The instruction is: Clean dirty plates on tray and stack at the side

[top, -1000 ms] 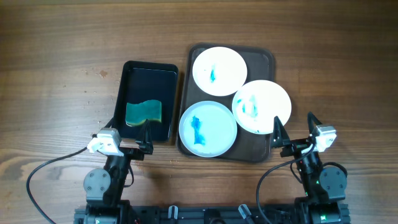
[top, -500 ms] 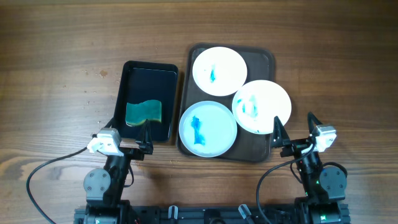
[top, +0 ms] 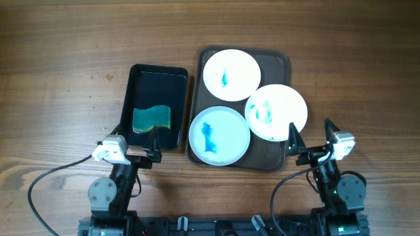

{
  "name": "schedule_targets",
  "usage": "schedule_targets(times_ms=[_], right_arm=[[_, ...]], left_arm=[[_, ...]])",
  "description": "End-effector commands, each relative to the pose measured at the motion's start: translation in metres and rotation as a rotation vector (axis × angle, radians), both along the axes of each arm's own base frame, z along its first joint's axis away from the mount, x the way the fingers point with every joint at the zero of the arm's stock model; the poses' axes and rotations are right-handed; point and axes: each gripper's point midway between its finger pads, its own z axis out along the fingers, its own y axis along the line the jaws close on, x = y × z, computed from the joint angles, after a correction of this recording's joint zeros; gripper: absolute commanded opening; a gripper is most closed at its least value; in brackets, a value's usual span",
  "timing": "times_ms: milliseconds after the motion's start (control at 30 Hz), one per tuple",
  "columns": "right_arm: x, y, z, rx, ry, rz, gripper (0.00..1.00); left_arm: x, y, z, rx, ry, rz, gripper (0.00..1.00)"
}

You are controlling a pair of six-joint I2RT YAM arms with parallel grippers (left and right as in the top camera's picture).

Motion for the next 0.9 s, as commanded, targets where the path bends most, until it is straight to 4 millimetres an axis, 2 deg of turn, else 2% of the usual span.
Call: schedule_targets(times_ms=[0, 867], right_arm=[[0.0002, -0.0010, 0.0007, 0.007, -0.003, -0.007, 1.00], [0.0002, -0.0010, 0.0007, 0.007, -0.003, -0.007, 1.00]], left_arm=[[-0.0001, -0.0011, -0.0018, 0.008, -0.003, -0.010, 1.00], [-0.0001, -0.0011, -0.0018, 0.008, -0.003, -0.010, 1.00]])
